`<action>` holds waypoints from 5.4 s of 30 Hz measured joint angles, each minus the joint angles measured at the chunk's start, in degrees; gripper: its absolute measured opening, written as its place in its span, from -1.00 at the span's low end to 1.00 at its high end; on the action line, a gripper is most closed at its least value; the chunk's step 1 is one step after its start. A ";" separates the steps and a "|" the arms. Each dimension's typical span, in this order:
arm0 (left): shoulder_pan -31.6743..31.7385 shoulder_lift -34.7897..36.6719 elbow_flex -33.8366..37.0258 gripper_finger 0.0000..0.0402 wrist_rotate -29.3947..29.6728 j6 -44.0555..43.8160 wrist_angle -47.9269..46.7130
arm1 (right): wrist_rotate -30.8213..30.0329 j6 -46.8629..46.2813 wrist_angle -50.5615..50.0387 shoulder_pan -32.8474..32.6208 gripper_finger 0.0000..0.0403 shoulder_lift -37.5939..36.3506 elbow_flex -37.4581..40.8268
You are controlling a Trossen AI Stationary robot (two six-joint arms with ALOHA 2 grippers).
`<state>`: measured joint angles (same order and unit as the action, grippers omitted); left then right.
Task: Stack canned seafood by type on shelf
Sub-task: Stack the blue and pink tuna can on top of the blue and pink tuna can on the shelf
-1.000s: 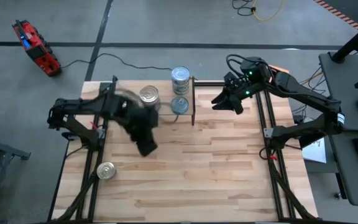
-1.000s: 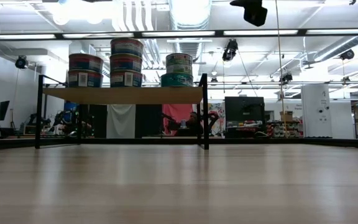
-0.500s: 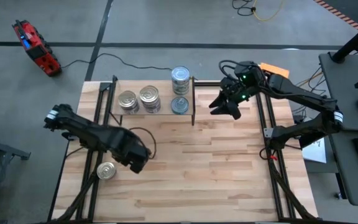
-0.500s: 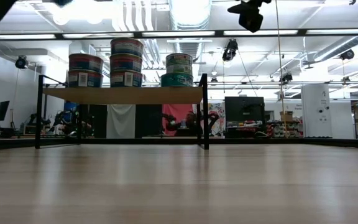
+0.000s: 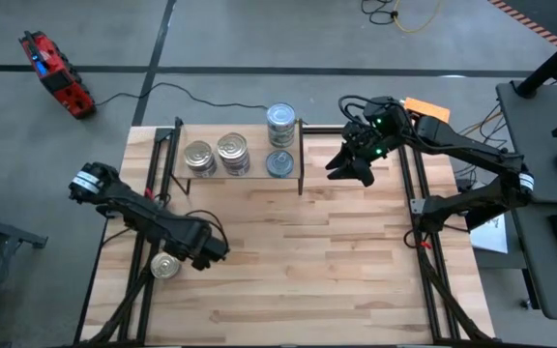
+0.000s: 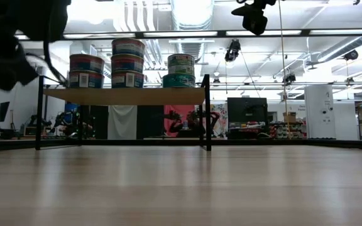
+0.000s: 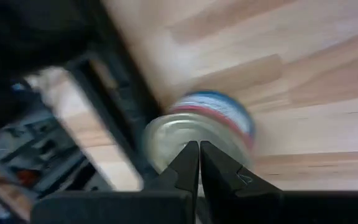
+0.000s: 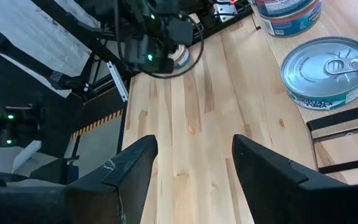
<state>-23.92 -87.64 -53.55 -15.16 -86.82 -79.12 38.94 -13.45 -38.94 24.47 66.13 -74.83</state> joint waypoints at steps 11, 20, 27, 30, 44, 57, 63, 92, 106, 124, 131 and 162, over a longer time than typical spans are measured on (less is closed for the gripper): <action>-3.51 0.03 4.56 -1.00 -0.15 -8.42 11.10 | -0.02 0.02 0.26 0.02 0.04 -0.02 0.06; -4.18 -0.04 -2.85 -1.00 2.77 -8.25 9.47 | -0.07 0.05 0.31 0.02 0.04 0.00 0.07; -7.06 -0.15 -2.91 -1.00 4.10 -11.03 2.13 | -0.11 0.20 0.31 0.02 0.04 0.02 0.09; -7.30 -0.19 -1.53 -1.00 4.11 -12.83 3.55 | -0.13 0.22 0.31 0.02 0.04 0.02 0.11; -7.32 -0.29 2.91 -1.00 7.18 -14.82 22.77 | -0.13 0.20 0.24 0.02 0.04 0.07 0.50; -7.32 -0.31 -0.48 -1.00 16.73 -15.72 35.77 | -0.11 0.59 0.26 0.02 0.04 0.07 0.99; -7.41 -0.31 -6.01 -1.00 16.65 -15.74 16.72 | -0.10 0.34 0.27 0.02 0.04 0.07 1.86; -6.34 -14.20 -17.02 -1.00 25.19 1.80 30.01 | -0.09 -4.83 0.28 0.02 0.04 0.09 4.50; -6.34 -13.70 -40.73 -1.00 39.96 23.47 19.30 | -0.07 -9.38 -1.75 -4.91 0.04 -0.57 10.91; -6.22 -4.29 -35.83 -1.00 44.90 40.05 36.54 | -19.20 -31.85 23.88 -25.01 0.04 -5.23 25.88; -6.18 5.94 -14.75 -1.00 38.59 40.84 60.91 | -26.56 -38.28 31.28 -30.92 0.04 -0.03 24.10; -6.29 17.43 13.10 -1.00 32.59 3.87 62.41 | -35.88 -48.97 31.92 -39.48 -0.90 45.73 -5.01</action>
<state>-30.22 -70.20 -40.45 17.43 -82.95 -16.71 3.06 -62.43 -7.02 -15.01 111.86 -79.83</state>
